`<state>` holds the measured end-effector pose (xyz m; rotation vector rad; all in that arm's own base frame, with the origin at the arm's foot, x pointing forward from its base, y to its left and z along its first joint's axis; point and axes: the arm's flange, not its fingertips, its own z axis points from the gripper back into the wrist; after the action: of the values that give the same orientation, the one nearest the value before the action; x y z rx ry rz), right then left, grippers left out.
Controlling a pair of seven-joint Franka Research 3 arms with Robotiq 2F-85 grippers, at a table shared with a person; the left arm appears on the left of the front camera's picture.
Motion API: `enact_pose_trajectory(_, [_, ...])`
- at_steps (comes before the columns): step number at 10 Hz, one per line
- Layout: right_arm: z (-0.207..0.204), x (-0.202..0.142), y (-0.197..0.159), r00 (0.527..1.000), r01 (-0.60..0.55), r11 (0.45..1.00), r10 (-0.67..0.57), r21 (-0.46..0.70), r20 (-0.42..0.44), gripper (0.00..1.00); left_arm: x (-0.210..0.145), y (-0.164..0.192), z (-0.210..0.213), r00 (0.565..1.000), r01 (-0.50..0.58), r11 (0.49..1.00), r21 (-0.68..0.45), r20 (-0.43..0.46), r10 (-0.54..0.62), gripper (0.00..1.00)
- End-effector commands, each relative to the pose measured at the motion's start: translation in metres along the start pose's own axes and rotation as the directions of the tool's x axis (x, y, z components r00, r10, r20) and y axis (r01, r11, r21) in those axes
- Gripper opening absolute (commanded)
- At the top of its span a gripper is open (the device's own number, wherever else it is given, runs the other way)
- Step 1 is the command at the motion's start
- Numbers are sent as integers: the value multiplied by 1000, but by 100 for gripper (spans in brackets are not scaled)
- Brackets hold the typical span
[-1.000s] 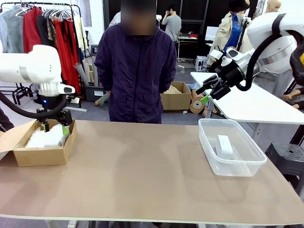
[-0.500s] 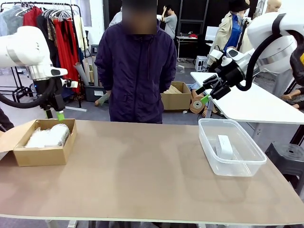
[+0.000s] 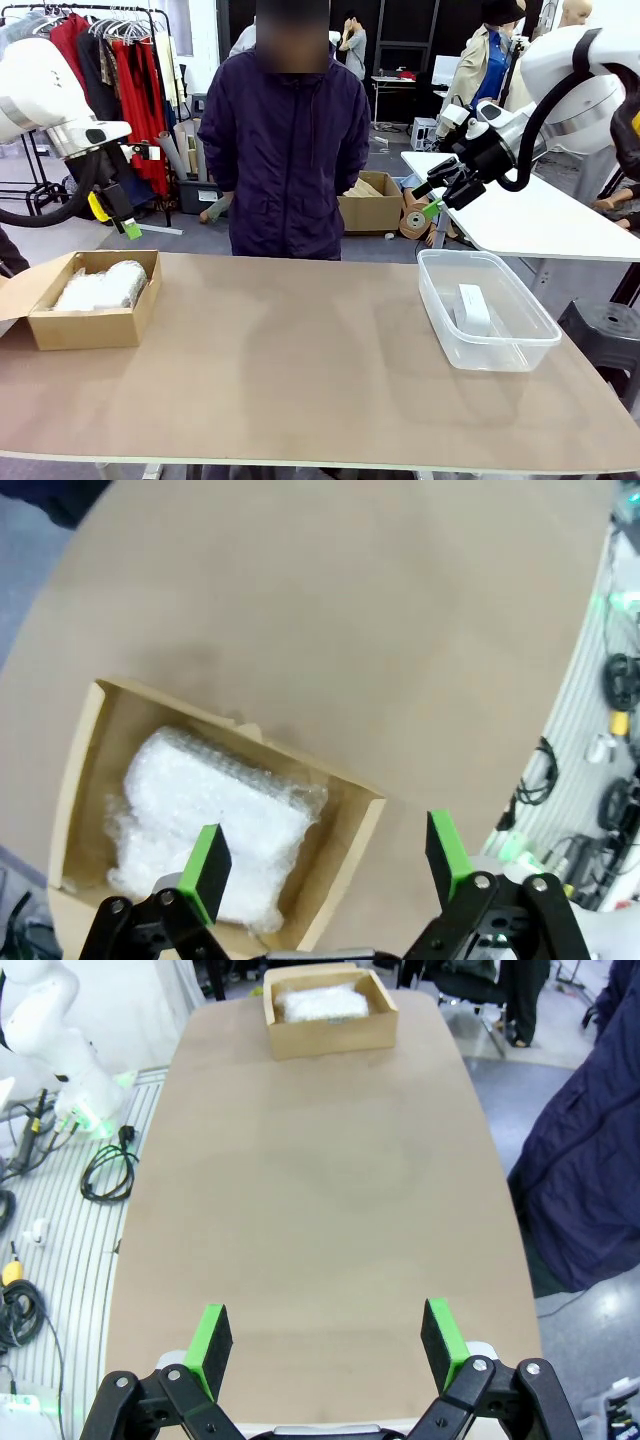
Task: Separate and place wrapped and unwrapped clocks.
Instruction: If the picked Digital clock is wrapped, place it in the Package Box ; if not, place it in the Organizing box.
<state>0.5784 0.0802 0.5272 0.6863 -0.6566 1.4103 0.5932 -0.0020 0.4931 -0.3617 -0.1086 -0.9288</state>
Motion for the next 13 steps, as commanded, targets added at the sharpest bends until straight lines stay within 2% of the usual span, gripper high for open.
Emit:
enact_pose_trajectory(1, [1,1,2,1000,-3,1000,3,-1,-5,100,3,5,-1,998,-63,998,27,-14,63,100])
enact_pose_trajectory(2, [1,1,2,1000,-3,1000,3,-1,-5,100,3,5,-1,998,-63,998,27,-14,63,100])
enact_pose_trajectory(3, [1,1,2,1000,-3,1000,3,-1,-5,100,1,1,-1,1000,-16,1000,5,-3,16,100])
enact_pose_trajectory(4, [1,1,2,1000,-3,1000,3,-1,-5,100,7,-1,-9,997,20,999,42,79,-23,100])
enact_pose_trajectory(6, [1,1,2,1000,-3,1000,3,-1,-5,100,23,11,-29,968,180,973,145,150,-202,100])
enact_pose_trajectory(8, [1,1,2,1000,-3,1000,3,-1,-5,100,27,11,-31,893,368,920,134,225,-390,100])
enact_pose_trajectory(9, [1,1,2,1000,-3,1000,3,-1,-5,100,27,7,-28,853,428,897,110,278,-441,100])
enact_pose_trajectory(11, [1,1,2,1000,-3,1000,3,-1,-5,100,26,9,-20,785,500,865,48,395,-476,100])
enact_pose_trajectory(13, [1,1,2,1000,-3,1000,3,-1,-5,100,23,8,-15,742,571,821,-2,428,-516,100])
